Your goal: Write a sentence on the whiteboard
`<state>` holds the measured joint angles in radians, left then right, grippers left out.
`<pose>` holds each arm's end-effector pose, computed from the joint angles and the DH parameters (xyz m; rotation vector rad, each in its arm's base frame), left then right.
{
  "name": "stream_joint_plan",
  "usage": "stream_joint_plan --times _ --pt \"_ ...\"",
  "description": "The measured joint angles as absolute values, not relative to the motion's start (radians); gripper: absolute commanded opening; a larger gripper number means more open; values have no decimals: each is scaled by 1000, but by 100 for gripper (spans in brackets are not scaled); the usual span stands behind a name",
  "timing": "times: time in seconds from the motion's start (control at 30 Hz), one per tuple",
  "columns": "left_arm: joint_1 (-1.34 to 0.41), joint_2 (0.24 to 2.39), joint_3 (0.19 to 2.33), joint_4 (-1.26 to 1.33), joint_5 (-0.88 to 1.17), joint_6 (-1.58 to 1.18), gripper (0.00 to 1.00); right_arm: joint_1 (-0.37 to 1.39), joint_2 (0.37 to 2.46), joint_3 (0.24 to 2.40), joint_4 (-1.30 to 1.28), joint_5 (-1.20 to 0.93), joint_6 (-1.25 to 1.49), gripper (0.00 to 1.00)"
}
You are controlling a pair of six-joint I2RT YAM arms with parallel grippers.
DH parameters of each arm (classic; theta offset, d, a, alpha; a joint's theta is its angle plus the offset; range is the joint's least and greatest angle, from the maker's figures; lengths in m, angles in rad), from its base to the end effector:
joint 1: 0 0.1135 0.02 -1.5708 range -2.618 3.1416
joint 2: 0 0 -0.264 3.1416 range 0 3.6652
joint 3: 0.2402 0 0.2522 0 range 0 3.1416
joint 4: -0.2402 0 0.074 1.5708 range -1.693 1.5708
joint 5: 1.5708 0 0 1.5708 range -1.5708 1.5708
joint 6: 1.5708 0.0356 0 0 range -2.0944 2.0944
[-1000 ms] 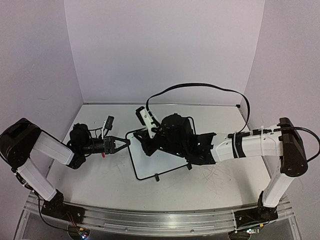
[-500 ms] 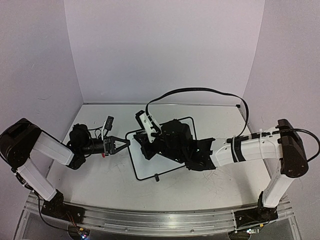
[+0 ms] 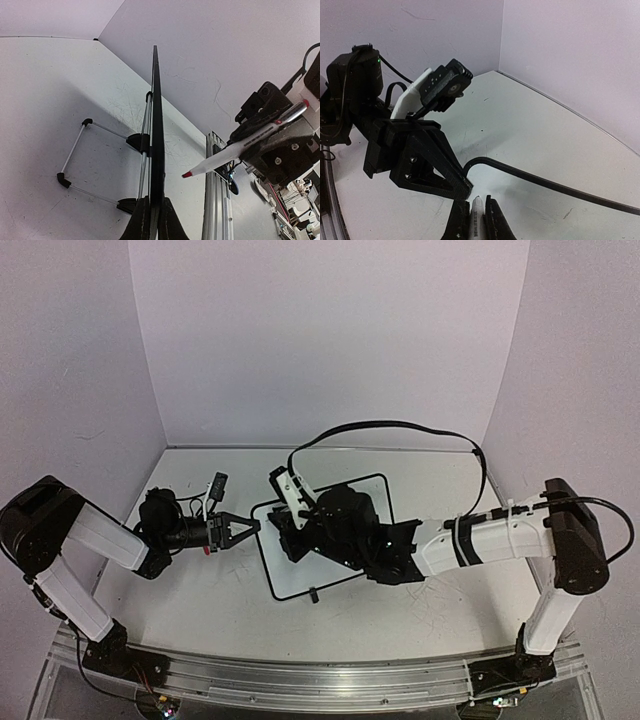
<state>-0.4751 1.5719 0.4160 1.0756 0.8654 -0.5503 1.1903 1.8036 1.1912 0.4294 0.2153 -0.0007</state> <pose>0.2283 -0.1479 0.1697 0.6599 1.7255 -1.4533 0.1641 0.3897 0.2589 -0.8717 1.5737 0.6749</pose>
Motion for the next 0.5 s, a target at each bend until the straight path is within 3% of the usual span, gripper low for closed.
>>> stream_joint_plan --times 0.5 --pt "-475 1572 416 1076 865 -550 0 1190 1826 1210 435 220 -11 0"
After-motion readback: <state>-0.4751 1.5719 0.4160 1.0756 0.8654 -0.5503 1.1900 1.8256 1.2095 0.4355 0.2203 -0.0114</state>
